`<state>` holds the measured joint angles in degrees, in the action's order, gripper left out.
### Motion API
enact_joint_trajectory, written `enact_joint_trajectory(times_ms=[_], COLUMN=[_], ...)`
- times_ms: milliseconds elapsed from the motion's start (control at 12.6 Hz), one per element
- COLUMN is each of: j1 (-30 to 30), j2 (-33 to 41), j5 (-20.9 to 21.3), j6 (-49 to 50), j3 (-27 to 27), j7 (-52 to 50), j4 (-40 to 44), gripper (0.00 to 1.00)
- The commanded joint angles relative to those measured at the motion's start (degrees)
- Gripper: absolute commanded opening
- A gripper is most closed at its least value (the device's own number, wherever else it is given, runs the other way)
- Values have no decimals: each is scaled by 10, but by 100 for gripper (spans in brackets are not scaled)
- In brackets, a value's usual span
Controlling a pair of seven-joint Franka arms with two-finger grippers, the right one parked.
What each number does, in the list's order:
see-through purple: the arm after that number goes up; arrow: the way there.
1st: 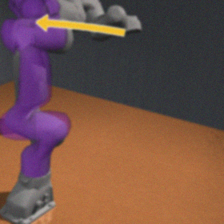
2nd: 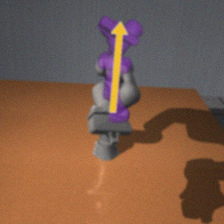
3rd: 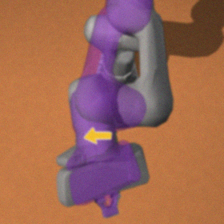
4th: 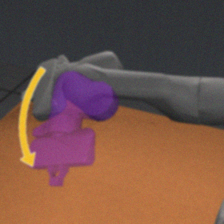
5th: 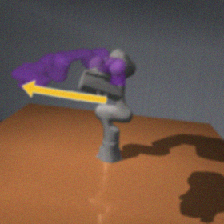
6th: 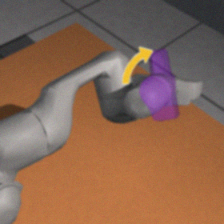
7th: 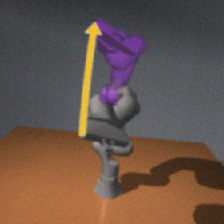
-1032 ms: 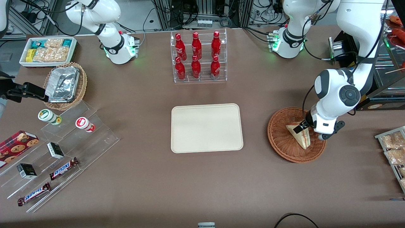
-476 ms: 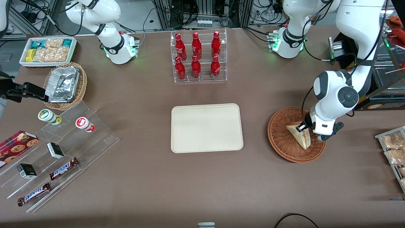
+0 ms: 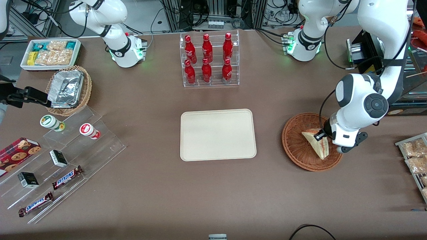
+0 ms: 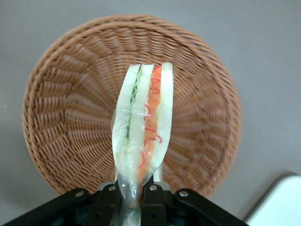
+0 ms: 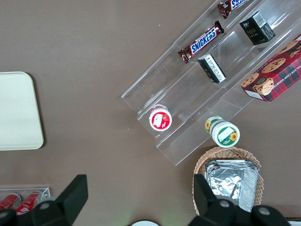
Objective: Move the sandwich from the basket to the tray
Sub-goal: 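Lift the sandwich and carry it over the cream tray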
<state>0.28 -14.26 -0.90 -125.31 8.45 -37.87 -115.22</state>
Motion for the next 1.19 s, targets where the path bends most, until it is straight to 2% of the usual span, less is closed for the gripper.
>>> enact_joint_trajectory(times_ms=[0, 397, 714, 952, 1111], j1=[-49, -165, -265, -323, -353], j2=[-7, -54, -156, -226, -268], j5=[-1, -2, 2, 45, 45], j6=[71, 93, 98, 99, 118], j3=[1, 1, -2, -2, -2], j7=[-1, -14, -115, -212, -235], j4=[57, 115, 226, 306, 357], gripper=[0, 0, 0, 0, 0])
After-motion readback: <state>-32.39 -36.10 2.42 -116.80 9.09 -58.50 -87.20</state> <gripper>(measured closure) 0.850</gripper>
